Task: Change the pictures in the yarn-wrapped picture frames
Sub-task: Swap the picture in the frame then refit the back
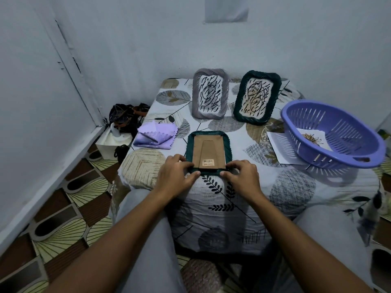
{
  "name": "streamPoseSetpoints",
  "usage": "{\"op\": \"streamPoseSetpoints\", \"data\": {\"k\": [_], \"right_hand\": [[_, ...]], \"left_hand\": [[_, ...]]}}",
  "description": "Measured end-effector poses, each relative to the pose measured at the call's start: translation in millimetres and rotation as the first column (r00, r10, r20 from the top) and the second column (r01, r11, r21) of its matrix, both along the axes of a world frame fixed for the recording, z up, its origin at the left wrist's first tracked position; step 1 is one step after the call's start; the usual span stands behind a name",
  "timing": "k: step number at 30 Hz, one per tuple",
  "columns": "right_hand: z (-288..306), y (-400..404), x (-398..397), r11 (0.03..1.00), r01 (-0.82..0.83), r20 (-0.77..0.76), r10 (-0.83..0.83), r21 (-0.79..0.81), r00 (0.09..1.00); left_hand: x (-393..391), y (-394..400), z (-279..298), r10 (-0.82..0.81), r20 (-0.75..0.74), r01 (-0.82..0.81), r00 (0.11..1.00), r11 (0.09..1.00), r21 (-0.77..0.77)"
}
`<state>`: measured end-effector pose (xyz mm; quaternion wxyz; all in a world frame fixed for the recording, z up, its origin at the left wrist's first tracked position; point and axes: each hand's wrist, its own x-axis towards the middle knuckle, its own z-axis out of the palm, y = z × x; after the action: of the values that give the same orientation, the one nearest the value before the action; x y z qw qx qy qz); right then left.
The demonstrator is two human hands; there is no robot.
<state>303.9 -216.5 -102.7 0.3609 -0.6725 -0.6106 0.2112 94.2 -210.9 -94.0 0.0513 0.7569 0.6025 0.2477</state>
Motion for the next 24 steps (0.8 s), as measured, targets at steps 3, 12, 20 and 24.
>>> {"op": "streamPoseSetpoints", "data": {"k": [3, 12, 20, 24], "right_hand": [[-0.4, 0.1, 1.0, 1.0, -0.008, -0.004, 0.008, -0.001, 1.0], [9.2, -1.4, 18.3, 0.988, -0.143, -0.089, 0.138, -0.051, 0.986], [7.9, -1.0, 22.2, 0.983, -0.181, -0.088, 0.177, -0.031, 0.98], [7.9, -2.0, 24.4, 0.977, -0.208, -0.113, 0.202, -0.044, 0.973]], "left_hand": [[1.7, 4.2, 13.5, -0.084, -0.111, 0.094, 0.99, 0.992, 0.087], [26.9, 38.0, 19.0, -0.511, -0.427, 0.476, 0.746, 0.858, -0.195], [24.0, 40.2, 10.7, -0.562, -0.293, 0.494, 0.774, 0.824, -0.276], [25.4, 41.8, 9.1, -0.57, -0.287, 0.501, 0.77, 0.818, -0.283]]}}
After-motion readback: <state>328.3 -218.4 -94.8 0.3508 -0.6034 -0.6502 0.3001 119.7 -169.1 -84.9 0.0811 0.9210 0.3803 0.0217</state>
